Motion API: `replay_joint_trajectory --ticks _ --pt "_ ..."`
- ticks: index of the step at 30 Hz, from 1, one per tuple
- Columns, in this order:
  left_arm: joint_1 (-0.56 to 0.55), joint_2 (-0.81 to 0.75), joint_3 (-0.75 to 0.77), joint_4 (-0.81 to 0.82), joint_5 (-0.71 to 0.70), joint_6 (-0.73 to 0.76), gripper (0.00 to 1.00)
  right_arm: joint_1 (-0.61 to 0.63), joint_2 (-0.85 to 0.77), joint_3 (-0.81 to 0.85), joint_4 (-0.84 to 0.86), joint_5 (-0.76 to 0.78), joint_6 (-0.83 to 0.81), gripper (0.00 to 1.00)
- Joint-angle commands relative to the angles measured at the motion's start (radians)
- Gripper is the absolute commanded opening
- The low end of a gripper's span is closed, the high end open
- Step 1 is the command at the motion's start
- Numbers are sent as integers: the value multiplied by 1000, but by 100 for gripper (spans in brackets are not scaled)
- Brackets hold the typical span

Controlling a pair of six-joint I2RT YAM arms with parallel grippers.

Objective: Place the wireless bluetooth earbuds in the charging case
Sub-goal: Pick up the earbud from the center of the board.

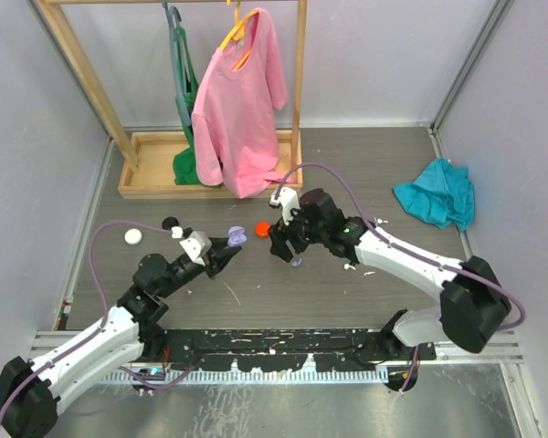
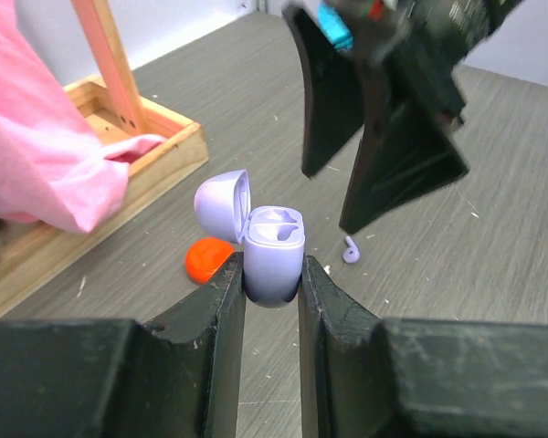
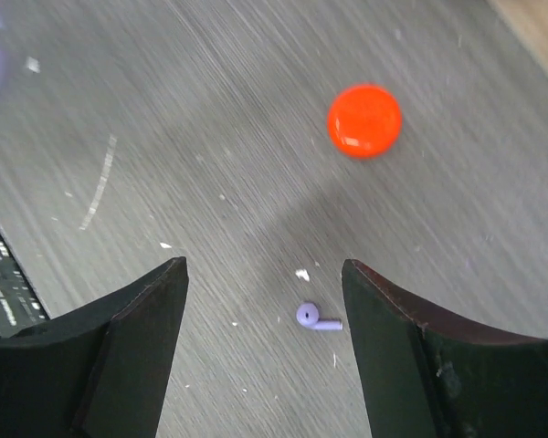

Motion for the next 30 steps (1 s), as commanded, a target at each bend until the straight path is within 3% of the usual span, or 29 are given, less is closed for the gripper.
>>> replay_joint_trajectory --ticks 1,7,16,30 --pt "-2 -63 21 8 -70 17 0 -5 83 3 -25 126 54 74" --pt "-2 -84 12 19 -46 12 0 -47 219 36 -42 161 103 73" --pt "-2 -31 30 24 -11 11 0 -69 330 44 -46 65 137 72" --pt "-2 -41 30 18 13 14 0 -50 250 -37 -155 2 244 63"
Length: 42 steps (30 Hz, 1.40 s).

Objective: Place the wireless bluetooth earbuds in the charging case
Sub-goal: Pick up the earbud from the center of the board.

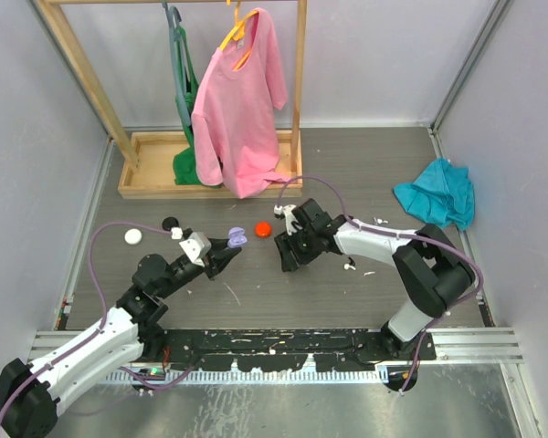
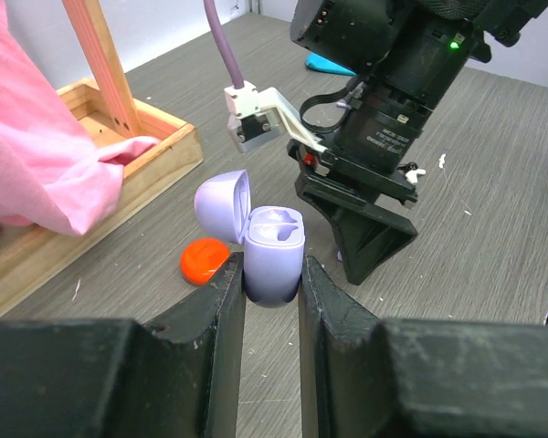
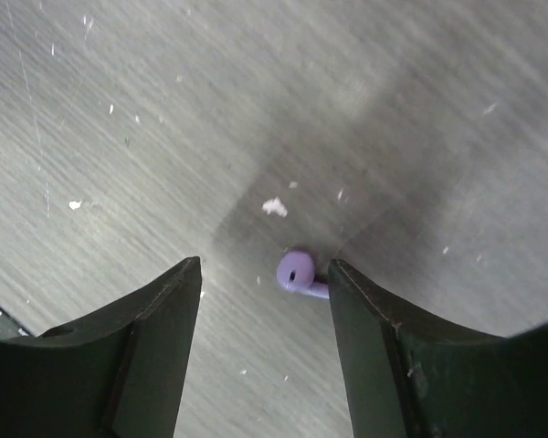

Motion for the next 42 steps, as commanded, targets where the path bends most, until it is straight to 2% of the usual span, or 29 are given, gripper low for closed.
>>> replay_joint_trajectory --ticks 1,9,15,42 --pt "-2 -6 31 38 17 14 0 23 -80 -39 -64 -8 68 63" --pt "-1 -22 31 27 17 12 0 110 -94 -30 -92 58 91 59" --pt "-2 -24 31 22 4 12 0 120 -139 19 -121 257 125 52" --pt "-2 -25 35 15 12 11 0 110 21 101 -136 302 177 42"
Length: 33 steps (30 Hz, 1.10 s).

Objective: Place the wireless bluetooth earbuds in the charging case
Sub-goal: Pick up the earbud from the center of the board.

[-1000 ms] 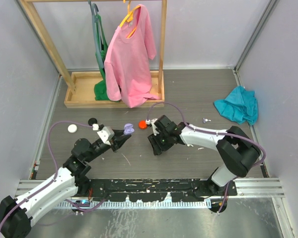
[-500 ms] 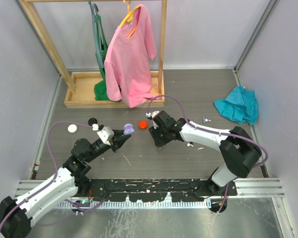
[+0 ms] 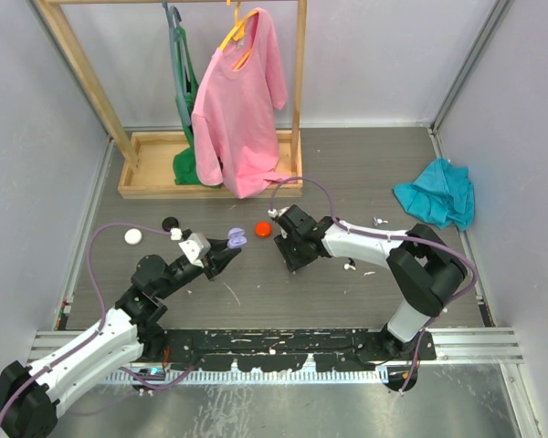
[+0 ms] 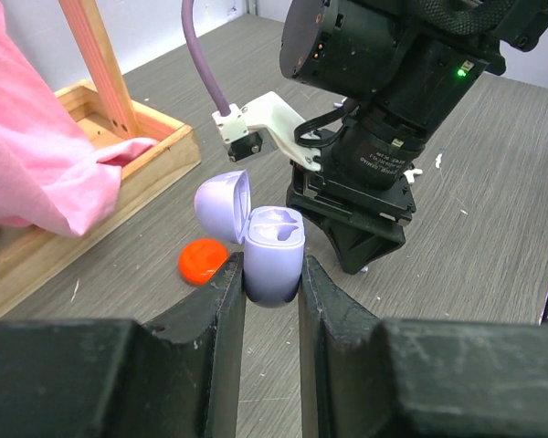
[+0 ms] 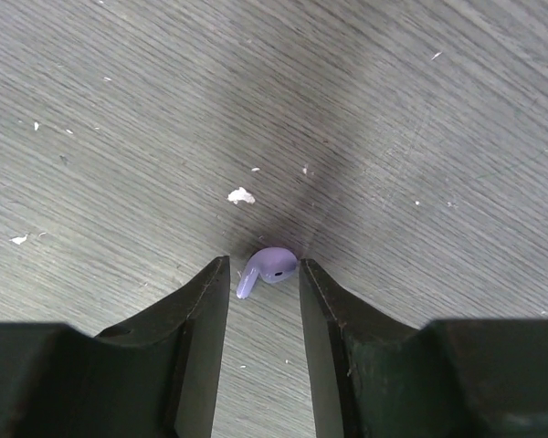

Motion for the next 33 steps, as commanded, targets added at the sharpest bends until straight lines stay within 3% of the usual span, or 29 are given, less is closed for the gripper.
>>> replay_joint_trajectory --ticks 1,25,33 --pt "-1 -4 36 28 0 11 0 -5 14 39 2 27 35 41" --pt "-2 13 57 -8 -26 8 0 39 110 140 -161 157 155 41" --pt "-2 4 58 -11 -27 8 0 47 123 145 -172 135 177 37"
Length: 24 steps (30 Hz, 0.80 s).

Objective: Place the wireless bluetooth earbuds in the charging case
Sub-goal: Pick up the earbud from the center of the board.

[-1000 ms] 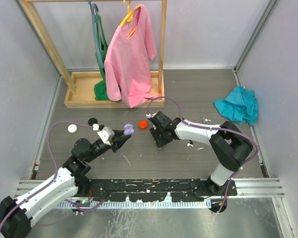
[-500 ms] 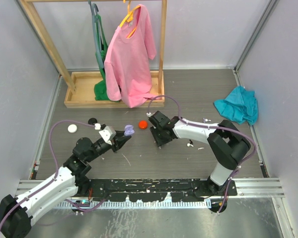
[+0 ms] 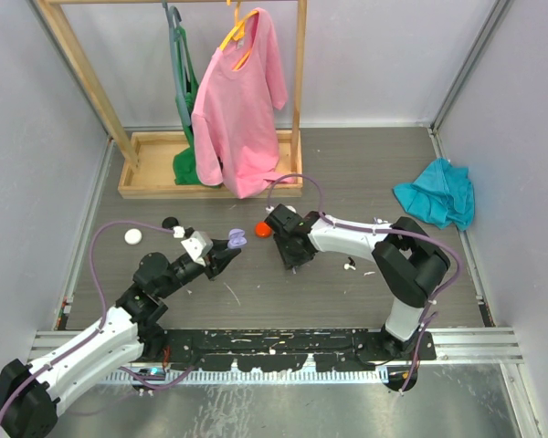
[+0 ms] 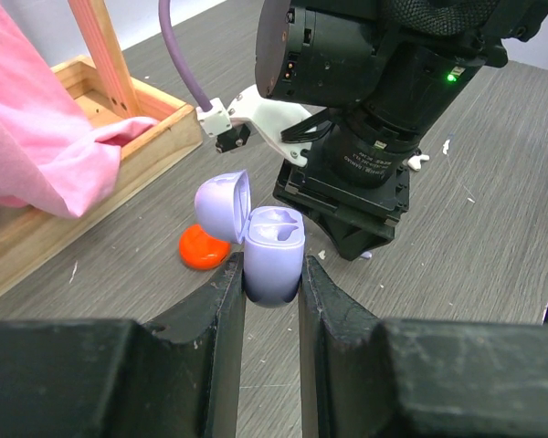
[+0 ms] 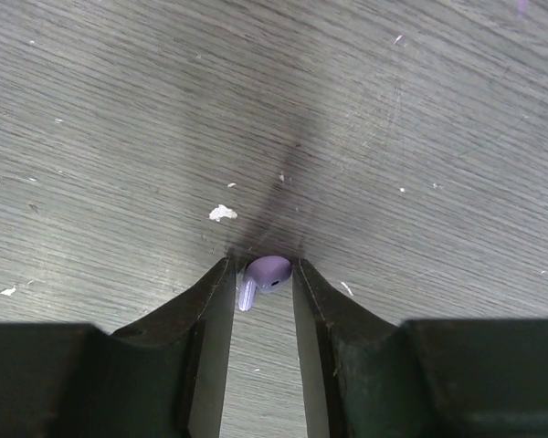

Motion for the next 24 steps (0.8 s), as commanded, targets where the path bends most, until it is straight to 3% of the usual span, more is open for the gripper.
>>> replay_joint_trajectory --ticks 1,9,19,24 --pt "-1 -13 44 29 -13 8 0 7 11 17 -26 8 31 36" --pt "-2 -10 39 44 -13 8 0 7 -39 13 -2 29 28 26" --pt "-2 -46 4 96 3 8 0 12 -242 -11 111 24 -40 23" --pt "-2 -55 -9 126 22 6 0 19 -371 -53 244 17 -75 22"
